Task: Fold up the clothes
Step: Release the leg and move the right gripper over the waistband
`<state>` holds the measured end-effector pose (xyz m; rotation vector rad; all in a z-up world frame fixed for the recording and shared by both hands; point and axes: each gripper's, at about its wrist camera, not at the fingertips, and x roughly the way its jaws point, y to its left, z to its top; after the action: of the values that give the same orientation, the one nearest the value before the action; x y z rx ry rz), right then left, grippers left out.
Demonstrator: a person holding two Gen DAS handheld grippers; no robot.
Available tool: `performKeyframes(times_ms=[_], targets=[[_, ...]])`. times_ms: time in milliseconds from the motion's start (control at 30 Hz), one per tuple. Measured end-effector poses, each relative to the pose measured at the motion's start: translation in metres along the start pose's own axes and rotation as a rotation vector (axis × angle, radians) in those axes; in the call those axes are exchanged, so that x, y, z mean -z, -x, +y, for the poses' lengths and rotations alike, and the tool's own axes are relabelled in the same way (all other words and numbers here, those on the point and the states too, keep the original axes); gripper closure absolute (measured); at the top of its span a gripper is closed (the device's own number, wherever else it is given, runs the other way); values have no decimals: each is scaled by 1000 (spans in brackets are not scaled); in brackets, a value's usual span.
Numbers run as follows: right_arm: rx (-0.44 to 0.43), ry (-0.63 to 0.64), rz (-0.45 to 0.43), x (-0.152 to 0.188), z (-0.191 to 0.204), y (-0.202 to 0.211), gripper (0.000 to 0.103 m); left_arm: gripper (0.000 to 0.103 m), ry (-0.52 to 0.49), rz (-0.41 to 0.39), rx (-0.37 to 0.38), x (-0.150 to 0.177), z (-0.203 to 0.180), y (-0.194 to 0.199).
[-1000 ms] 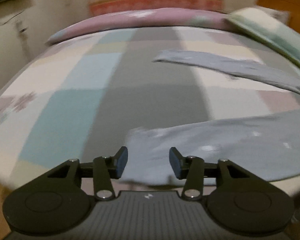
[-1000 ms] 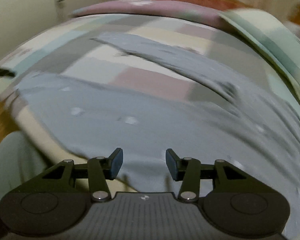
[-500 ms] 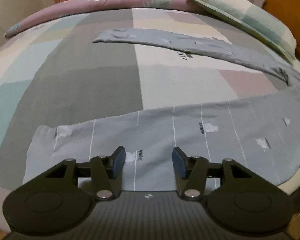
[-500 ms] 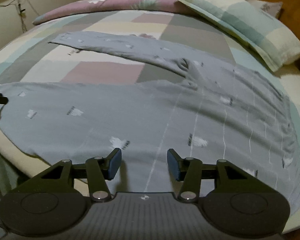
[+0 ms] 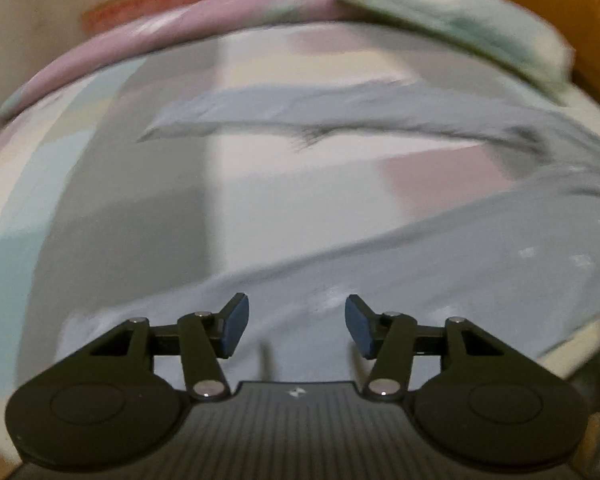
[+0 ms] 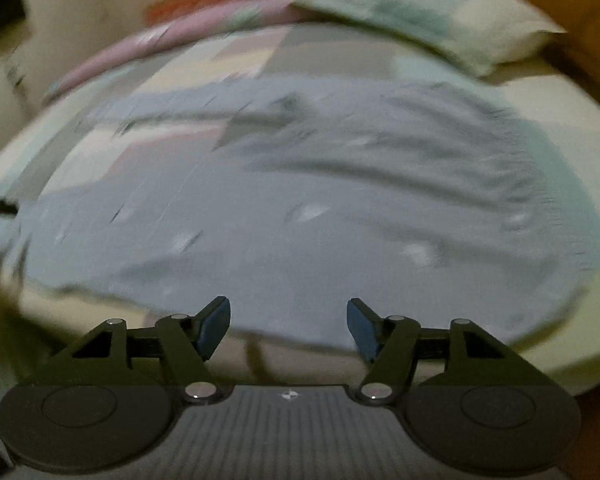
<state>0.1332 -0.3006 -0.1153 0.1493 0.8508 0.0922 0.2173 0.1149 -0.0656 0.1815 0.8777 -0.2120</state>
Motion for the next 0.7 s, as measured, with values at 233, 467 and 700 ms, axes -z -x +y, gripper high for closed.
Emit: performKeyframes(times_ms=[233, 467, 700], targets=[[202, 7, -73, -26, -47, -18, 30, 43, -212, -96, 279, -45, -139, -28], [172, 103, -12, -2, -63, -30, 27, 43, -254, 32, 406, -24, -219, -77], [88, 317, -15, 15, -42, 3, 29, 39, -360, 24, 373, -6, -226, -51]])
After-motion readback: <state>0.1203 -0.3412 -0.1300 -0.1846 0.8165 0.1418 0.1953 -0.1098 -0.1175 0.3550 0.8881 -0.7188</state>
